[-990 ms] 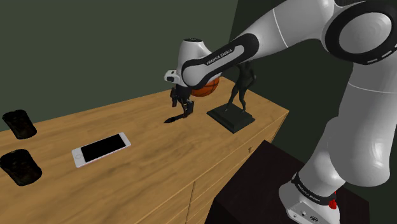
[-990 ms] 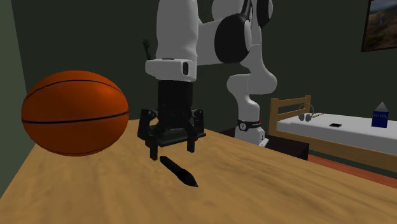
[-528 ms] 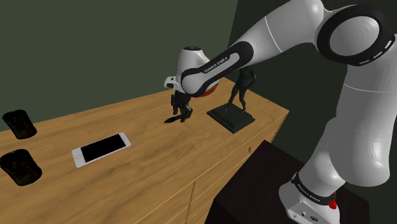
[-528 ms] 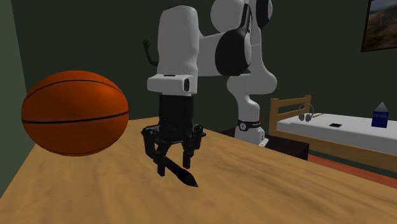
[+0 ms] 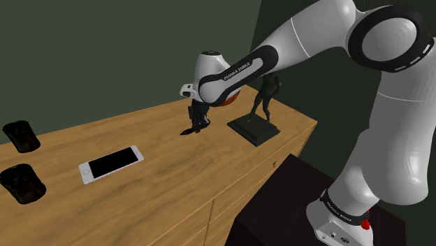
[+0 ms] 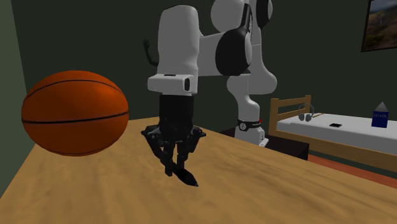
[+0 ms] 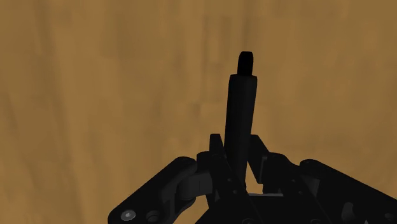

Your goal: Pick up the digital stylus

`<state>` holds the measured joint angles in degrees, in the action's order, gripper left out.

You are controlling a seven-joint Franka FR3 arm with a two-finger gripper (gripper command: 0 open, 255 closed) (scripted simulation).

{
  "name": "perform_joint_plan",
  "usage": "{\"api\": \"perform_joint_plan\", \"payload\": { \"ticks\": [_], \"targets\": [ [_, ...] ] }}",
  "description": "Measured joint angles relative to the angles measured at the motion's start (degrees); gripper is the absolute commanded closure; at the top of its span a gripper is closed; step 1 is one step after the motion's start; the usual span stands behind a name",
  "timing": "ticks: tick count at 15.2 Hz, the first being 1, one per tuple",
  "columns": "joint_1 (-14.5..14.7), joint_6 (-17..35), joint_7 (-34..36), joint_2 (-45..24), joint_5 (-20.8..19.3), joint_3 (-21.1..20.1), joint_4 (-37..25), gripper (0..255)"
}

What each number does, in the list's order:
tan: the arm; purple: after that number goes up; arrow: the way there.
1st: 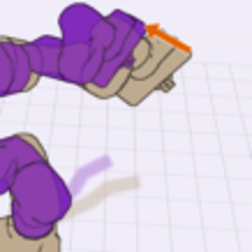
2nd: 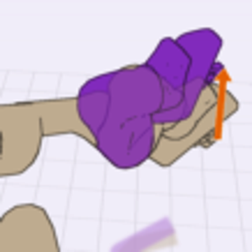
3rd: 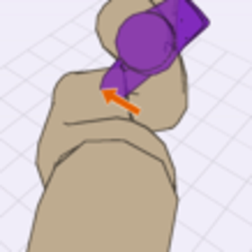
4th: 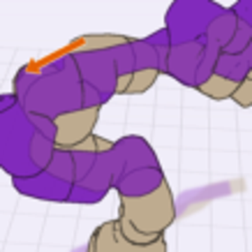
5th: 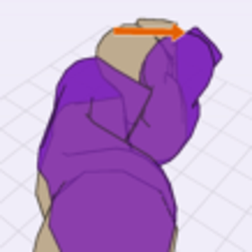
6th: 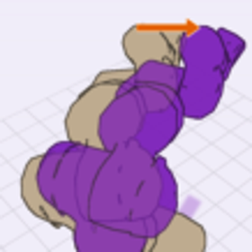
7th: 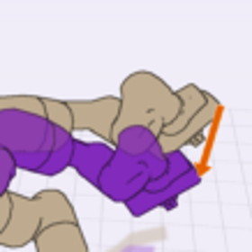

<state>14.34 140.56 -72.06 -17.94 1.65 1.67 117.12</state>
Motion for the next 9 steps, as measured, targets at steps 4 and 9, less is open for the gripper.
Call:
{"api": "perform_joint_plan", "payload": {
  "ticks": [4, 9],
  "targets": [
    [0.0, -1.1, 0.1, 1.0, -0.1, 0.1, -0.2, 255],
    [0.0, -4.4, 0.2, 3.3, -0.3, 0.1, -1.2, 255]
  ]
}}
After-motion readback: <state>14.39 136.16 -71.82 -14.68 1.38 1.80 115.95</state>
